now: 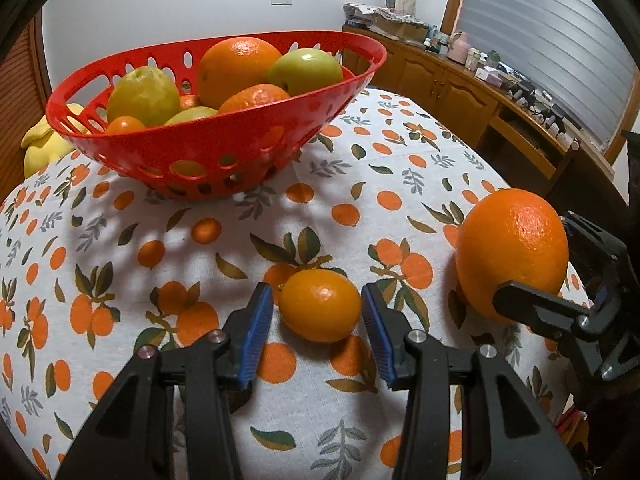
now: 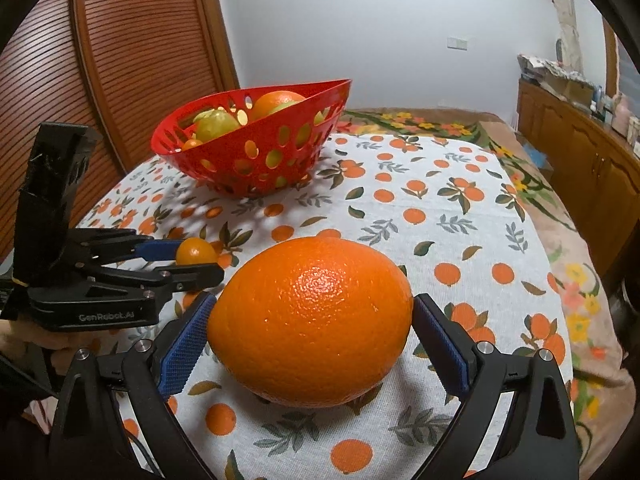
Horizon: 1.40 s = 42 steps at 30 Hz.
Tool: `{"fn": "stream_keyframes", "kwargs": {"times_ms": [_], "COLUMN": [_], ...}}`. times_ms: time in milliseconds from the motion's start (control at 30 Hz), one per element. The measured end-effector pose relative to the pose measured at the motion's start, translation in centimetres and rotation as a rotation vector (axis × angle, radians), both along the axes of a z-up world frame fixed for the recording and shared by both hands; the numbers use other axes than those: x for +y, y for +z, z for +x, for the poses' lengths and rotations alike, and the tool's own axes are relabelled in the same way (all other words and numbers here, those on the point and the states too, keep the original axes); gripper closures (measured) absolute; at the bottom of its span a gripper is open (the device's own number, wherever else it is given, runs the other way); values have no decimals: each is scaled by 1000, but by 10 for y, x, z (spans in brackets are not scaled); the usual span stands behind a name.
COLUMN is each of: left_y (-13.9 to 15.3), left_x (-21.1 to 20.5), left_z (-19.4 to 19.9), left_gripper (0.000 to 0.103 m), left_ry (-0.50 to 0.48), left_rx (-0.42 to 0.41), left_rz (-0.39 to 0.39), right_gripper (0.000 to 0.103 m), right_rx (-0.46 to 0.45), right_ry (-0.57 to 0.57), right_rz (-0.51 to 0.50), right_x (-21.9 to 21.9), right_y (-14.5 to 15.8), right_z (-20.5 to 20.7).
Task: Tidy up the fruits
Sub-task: 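Grasp the last tangerine with the left tool while the right tool grasps the large orange, then lift the tangerine and large orange and carry both over the basket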
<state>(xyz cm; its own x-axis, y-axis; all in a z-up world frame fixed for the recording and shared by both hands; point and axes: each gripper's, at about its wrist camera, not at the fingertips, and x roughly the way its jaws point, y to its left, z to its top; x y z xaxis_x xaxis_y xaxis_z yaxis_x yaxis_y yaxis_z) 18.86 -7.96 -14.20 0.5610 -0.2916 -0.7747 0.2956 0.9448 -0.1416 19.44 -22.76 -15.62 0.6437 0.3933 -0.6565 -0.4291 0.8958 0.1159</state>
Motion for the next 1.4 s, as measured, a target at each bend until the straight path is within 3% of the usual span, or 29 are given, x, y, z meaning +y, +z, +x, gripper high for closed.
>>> {"fn": "stream_keyframes", "kwargs": {"times_ms": [167, 233, 667, 1167, 1400], "left_y": [0, 1, 11, 56, 84], "left_x": [0, 1, 12, 28, 46], "left_z": [0, 0, -13, -29, -28], "left_gripper": [58, 65, 66, 66, 66], "left_ry": [-2, -8, -4, 16, 49], "left_rx": [-3, -7, -38, -154, -222], "left_rz": [-2, -13, -20, -50, -59], "right_gripper": [4, 4, 3, 5, 5], "right_rx": [-8, -8, -8, 7, -40], "right_ry": [0, 0, 0, -4, 0], "right_rz": [4, 5, 6, 0, 25], "right_x": [-1, -1, -2, -1, -5], "right_y": [-1, 0, -1, 3, 29], "right_z": [-1, -1, -2, 2, 2]}}
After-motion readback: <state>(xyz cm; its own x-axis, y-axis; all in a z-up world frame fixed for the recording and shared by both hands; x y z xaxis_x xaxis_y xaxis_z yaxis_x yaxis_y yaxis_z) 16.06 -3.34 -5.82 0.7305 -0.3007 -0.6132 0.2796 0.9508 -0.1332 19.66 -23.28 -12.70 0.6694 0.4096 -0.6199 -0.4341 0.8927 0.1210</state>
